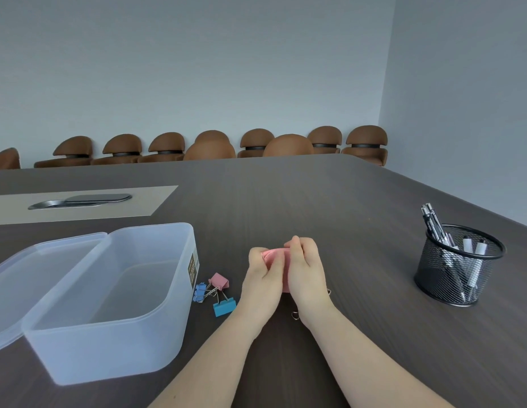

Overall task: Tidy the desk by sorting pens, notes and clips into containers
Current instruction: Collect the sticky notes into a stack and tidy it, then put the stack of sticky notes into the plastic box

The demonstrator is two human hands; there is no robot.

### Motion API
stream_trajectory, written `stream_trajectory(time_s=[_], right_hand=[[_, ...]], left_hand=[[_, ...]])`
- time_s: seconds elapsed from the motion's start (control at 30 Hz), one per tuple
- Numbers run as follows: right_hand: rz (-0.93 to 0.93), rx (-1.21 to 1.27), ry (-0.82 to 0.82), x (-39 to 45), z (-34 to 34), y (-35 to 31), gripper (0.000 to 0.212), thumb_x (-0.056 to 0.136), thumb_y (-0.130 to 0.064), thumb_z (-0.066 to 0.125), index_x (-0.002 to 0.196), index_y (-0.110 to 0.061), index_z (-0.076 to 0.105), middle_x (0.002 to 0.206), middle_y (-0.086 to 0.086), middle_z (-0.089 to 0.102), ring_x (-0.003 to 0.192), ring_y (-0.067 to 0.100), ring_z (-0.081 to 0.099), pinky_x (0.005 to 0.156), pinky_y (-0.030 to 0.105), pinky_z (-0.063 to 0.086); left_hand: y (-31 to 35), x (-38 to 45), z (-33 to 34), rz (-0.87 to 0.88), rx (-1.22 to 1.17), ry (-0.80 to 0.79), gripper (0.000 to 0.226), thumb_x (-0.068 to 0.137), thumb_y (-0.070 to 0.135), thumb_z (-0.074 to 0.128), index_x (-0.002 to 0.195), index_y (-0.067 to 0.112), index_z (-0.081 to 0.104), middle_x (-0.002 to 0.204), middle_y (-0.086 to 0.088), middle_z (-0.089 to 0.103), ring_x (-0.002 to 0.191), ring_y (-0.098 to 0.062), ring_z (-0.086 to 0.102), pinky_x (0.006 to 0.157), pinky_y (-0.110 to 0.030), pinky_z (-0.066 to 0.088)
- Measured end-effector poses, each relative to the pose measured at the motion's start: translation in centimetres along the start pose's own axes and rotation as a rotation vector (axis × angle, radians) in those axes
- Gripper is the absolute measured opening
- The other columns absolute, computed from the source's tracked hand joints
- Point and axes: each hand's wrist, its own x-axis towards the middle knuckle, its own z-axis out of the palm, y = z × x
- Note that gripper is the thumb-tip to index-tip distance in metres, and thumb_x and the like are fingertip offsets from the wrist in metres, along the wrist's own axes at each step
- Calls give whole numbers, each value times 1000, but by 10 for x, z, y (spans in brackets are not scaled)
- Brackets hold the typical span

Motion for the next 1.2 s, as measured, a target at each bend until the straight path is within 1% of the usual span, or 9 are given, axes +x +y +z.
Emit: stream_trajectory(time_s=[0.13,0.27,0.4,0.57,0.67,0.77,0.9,1.07,1.2], right_hand=[[-41,48,29,-1,-4,-3,27,101,-26,36,79,-19,51,78,-5,52,75,12,49,68,28,39],[-57,24,-18,-3,-3,-2,29,101,-26,36,80,-14,52,76,-4,51,72,11,47,66,27,38],[-63,4,-32,0,-3,0,29,101,-26,35,96,-8,57,80,-8,54,76,7,49,66,22,38],[-60,58,-24,0,-5,-3,22,101,-31,34,111,-22,51,90,-20,51,84,-7,49,69,13,37],[-74,72,39,4,-12,-5,25,101,-31,35,116,-23,53,100,-17,56,96,3,52,80,21,38],[-91,-11,76,11,-17,-6,27,100,-25,37,102,-11,60,94,-4,60,90,14,53,75,27,41],[-104,-108,46,12,-20,-5,37,98,-26,41,83,4,55,73,4,52,69,18,43,60,29,35],[-98,-117,50,14,-25,-7,32,99,-25,40,85,-7,63,70,-2,58,66,9,52,62,18,39],[-99,-143,23,8,-26,-6,32,99,-25,40,85,-8,63,67,-4,56,65,4,51,63,16,38]], left_hand=[[2,-4,-2,16,-65,-15,30,85,-7,36,105,13,44,93,-1,54,87,-14,53,78,-29,46],[2,0,-1,-22,-49,110,22,86,-6,35,95,11,45,83,-2,53,78,-15,51,66,-26,42],[3,1,-2,-40,-43,103,23,85,-8,34,100,8,42,81,-1,50,73,-12,48,65,-26,40],[-1,1,-2,-20,37,114,27,89,-4,34,105,14,45,89,0,53,81,-13,51,70,-26,43],[6,1,-4,28,98,143,27,95,0,32,111,18,45,89,6,51,80,-6,49,67,-18,40],[20,3,-13,54,125,142,37,95,0,31,119,19,51,91,10,54,83,-7,51,65,-14,41],[41,3,-30,61,176,135,35,96,2,35,107,24,61,99,4,63,73,-1,52,56,-15,39],[68,6,-55,14,143,271,33,95,2,41,108,18,67,103,0,61,95,-18,52,79,-27,37],[81,8,-85,-17,170,358,37,93,-4,40,119,5,64,101,-4,58,94,-21,50,79,-27,39]])
